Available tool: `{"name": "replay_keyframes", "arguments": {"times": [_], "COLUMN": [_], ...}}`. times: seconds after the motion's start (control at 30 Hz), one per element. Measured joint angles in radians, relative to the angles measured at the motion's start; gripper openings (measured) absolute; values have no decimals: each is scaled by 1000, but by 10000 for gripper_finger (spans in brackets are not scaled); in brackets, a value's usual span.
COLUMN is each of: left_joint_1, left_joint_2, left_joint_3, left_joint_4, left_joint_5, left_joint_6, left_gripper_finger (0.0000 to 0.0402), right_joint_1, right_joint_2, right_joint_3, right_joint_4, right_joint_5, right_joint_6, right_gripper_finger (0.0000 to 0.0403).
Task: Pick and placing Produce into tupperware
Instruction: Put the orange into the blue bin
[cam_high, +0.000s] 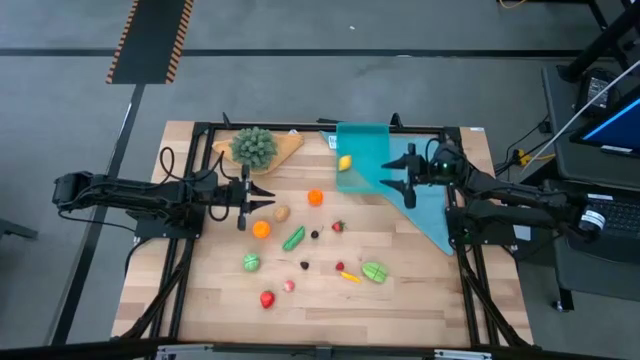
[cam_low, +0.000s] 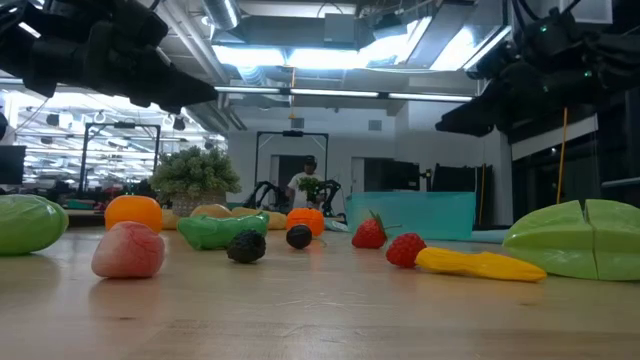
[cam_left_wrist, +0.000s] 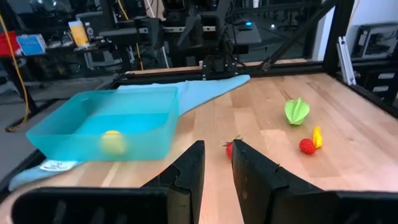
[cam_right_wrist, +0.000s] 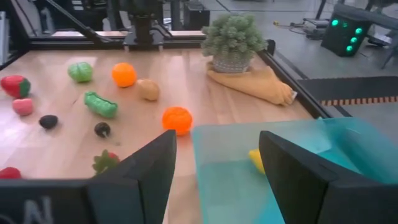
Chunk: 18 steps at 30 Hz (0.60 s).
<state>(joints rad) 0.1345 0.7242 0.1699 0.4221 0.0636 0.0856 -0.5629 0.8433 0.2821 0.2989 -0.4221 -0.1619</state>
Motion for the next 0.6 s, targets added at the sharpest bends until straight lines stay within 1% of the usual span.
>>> {"name": "replay_keyframes", "arguments": {"times": [0.2, 0.33, 0.5, 0.6], "left_joint_1": [0, 0, -14, -42], "left_joint_2": [0, 0, 0, 0], "left_joint_3": [0, 9, 78, 149], "left_joint_4": [0, -21, -72, -175], "left_joint_5": [2, 18, 39, 39], "left_joint_6": [-6, -48, -52, -50], "left_gripper_finger": [74, 74, 74, 74], "right_joint_1": [70, 133, 192, 218], "right_joint_2": [0, 0, 0, 0], "right_joint_3": [0, 0, 0, 0], "right_joint_4": [0, -4, -5, -6], "right_joint_5": [14, 88, 162, 171], "right_joint_6": [-4, -4, -1, 17], "right_gripper_finger": [232, 232, 232, 232]}}
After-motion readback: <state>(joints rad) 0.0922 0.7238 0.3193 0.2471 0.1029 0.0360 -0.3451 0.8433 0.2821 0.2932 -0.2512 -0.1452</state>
